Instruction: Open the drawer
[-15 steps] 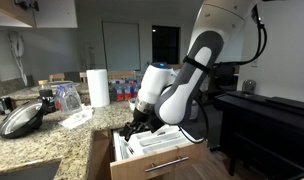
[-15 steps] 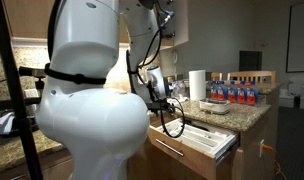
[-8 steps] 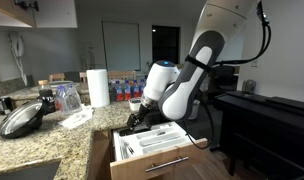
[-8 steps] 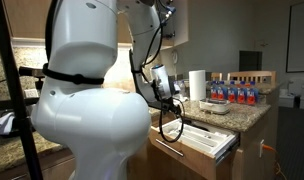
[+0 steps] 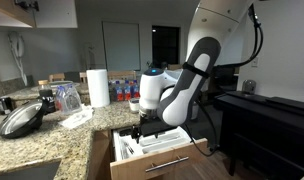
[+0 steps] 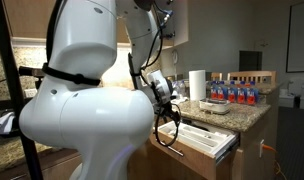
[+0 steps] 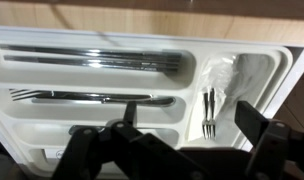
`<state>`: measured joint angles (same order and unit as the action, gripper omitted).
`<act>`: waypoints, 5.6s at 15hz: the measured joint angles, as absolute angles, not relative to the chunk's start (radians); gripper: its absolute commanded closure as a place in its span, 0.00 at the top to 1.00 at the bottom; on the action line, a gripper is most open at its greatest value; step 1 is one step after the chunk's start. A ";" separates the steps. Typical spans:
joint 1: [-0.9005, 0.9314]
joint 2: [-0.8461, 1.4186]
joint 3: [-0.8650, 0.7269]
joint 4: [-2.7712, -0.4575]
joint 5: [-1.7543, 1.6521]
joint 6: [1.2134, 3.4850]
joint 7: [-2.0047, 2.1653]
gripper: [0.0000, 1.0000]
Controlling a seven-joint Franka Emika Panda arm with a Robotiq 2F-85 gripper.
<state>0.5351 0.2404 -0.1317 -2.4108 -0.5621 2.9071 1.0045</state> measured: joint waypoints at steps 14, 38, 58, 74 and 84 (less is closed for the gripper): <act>0.568 0.365 -0.118 -2.404 -0.554 2.983 1.015 1.00; 1.256 0.078 -0.689 -2.469 -1.069 2.749 1.547 1.00; 0.475 -0.506 0.149 -2.771 -0.302 2.283 0.867 1.00; 0.304 -0.817 -0.065 -2.771 -0.288 2.246 0.314 1.00; 0.129 -0.838 -0.031 -2.726 -0.124 2.037 0.149 1.00</act>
<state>0.1294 -0.8377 -0.0308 -2.7261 -0.1236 2.0375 0.1494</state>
